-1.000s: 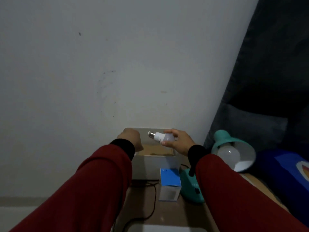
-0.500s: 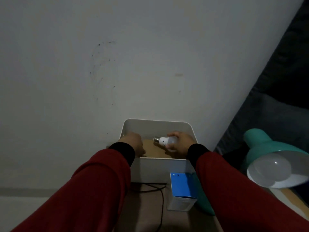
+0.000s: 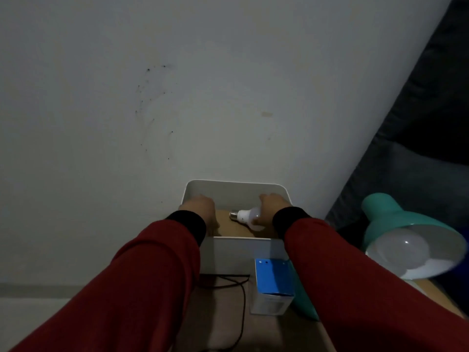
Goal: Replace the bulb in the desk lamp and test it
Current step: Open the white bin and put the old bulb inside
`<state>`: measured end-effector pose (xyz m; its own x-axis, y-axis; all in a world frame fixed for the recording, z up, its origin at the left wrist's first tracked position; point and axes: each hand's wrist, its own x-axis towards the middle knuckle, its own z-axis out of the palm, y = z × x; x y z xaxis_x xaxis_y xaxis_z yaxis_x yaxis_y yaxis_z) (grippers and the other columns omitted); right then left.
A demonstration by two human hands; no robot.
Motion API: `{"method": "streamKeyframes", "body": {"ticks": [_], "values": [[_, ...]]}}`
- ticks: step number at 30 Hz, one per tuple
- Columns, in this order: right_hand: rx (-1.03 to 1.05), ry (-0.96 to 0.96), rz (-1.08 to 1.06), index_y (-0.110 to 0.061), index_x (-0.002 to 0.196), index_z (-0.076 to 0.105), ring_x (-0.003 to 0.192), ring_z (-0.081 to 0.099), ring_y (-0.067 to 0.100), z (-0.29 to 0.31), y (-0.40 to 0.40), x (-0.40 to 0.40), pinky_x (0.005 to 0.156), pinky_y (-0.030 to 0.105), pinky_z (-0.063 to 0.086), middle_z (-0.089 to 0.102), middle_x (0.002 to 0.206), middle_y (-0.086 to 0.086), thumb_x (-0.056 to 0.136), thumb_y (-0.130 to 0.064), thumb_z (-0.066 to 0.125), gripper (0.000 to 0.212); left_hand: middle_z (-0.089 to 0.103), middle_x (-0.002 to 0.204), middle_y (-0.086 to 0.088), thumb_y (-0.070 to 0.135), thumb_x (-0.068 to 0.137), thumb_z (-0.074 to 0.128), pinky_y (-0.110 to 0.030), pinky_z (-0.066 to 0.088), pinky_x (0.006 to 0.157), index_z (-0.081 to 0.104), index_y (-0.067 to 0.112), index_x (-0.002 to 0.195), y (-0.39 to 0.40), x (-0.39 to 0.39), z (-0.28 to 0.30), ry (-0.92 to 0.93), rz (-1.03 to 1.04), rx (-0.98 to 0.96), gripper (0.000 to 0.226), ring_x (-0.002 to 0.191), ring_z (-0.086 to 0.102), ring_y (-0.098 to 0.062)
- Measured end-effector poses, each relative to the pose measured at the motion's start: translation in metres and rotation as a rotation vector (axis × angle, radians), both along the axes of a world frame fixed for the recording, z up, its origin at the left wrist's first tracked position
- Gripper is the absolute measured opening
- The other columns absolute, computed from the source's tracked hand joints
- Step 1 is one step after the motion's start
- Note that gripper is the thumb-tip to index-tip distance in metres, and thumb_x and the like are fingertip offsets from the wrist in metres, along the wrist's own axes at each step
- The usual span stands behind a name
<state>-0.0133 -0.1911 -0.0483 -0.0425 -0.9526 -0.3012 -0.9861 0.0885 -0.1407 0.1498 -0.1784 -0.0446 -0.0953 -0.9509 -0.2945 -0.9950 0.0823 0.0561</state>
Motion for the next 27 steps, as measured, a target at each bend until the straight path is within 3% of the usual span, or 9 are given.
{"method": "streamKeyframes", "body": {"ticks": [4,12,16,20,24,27], "values": [[-0.025,0.157,0.047,-0.005,0.116,0.06,0.112,0.06,0.027,0.029,0.018,0.002,0.085,0.03,0.05,0.062,0.122,0.012,0.083,-0.033,0.065,0.045,0.05,0.135,-0.012,0.031,0.091,0.057,-0.033,0.046,0.099,0.052,0.006,0.128,0.015,0.001,0.024,-0.001,0.019,-0.064,0.045,0.123,0.052,-0.026],[-0.185,0.188,0.048,-0.006,0.119,0.058,0.109,0.061,0.027,0.072,0.078,-0.003,0.083,0.031,0.05,0.06,0.123,0.012,0.087,-0.029,0.061,0.04,0.056,0.126,-0.012,0.026,0.09,0.058,-0.029,0.05,0.088,0.058,0.005,0.121,0.07,0.004,0.072,0.005,0.049,-0.177,0.037,0.112,0.06,-0.026],[-0.273,0.066,-0.02,-0.004,0.118,0.058,0.109,0.06,0.03,0.079,0.132,-0.01,0.085,0.033,0.051,0.061,0.122,0.015,0.088,-0.029,0.058,0.039,0.054,0.131,-0.016,0.028,0.091,0.056,-0.031,0.048,0.092,0.055,0.003,0.125,0.113,0.003,0.078,0.116,0.077,-0.217,0.042,0.118,0.055,-0.028],[-0.352,-0.11,-0.08,-0.008,0.129,0.051,0.118,0.054,0.034,0.055,0.192,-0.024,0.095,0.036,0.046,0.056,0.129,0.017,0.087,-0.033,0.057,0.049,0.047,0.139,-0.019,0.037,0.089,0.059,-0.034,0.042,0.101,0.038,0.009,0.14,0.169,0.0,0.053,0.352,0.12,-0.211,0.062,0.127,0.046,-0.031],[-0.273,-0.292,-0.122,-0.015,0.138,0.042,0.126,0.047,0.032,0.01,0.253,-0.037,0.104,0.036,0.041,0.049,0.138,0.016,0.084,-0.033,0.063,0.06,0.042,0.144,-0.02,0.034,0.086,0.063,-0.032,0.036,0.107,0.028,0.013,0.146,0.228,-0.001,0.003,0.497,0.164,-0.194,0.072,0.134,0.04,-0.032],[-0.19,-0.345,-0.173,-0.018,0.145,0.033,0.136,0.037,0.029,-0.024,0.294,-0.043,0.11,0.033,0.034,0.037,0.149,0.012,0.085,-0.035,0.064,0.07,0.044,0.144,-0.02,0.033,0.085,0.065,-0.033,0.039,0.104,0.024,0.011,0.148,0.264,-0.001,-0.041,0.558,0.203,-0.126,0.078,0.13,0.045,-0.033]]}}
